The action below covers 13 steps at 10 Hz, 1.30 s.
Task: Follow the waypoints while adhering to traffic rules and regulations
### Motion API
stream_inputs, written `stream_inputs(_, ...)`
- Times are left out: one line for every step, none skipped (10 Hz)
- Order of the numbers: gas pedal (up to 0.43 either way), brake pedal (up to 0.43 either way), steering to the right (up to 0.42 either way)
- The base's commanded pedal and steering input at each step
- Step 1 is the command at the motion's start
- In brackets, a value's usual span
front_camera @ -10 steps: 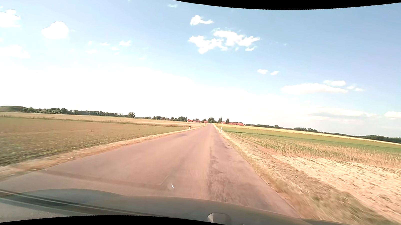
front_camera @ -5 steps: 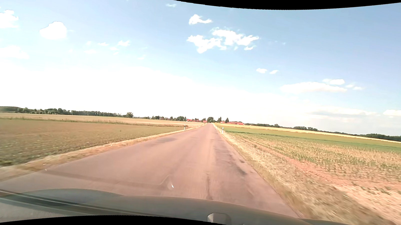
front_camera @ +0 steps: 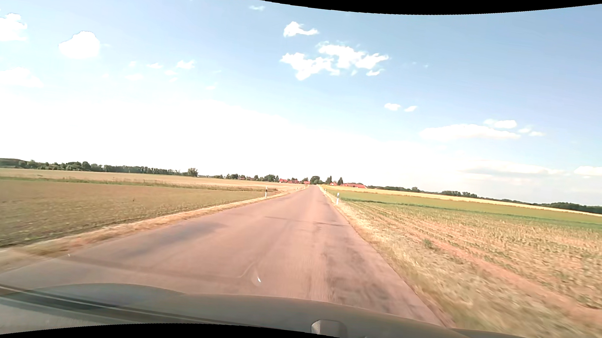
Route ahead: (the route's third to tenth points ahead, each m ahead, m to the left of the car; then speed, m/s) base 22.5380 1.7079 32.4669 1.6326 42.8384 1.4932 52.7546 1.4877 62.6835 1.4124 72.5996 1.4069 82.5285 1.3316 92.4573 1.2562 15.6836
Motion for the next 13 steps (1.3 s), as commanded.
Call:
stream_inputs(0.059, 0.006, 0.000)
stream_inputs(0.047, 0.006, -0.001)
stream_inputs(0.047, 0.006, -0.001)
stream_inputs(0.047, 0.006, -0.001)
stream_inputs(0.047, 0.006, -0.003)
stream_inputs(0.039, 0.006, -0.005)
stream_inputs(0.039, 0.006, -0.004)
stream_inputs(0.039, 0.006, -0.002)
stream_inputs(0.039, 0.006, -0.002)
stream_inputs(0.039, 0.006, -0.002)
stream_inputs(0.039, 0.006, -0.003)
stream_inputs(0.039, 0.006, -0.003)
stream_inputs(0.039, 0.006, -0.003)
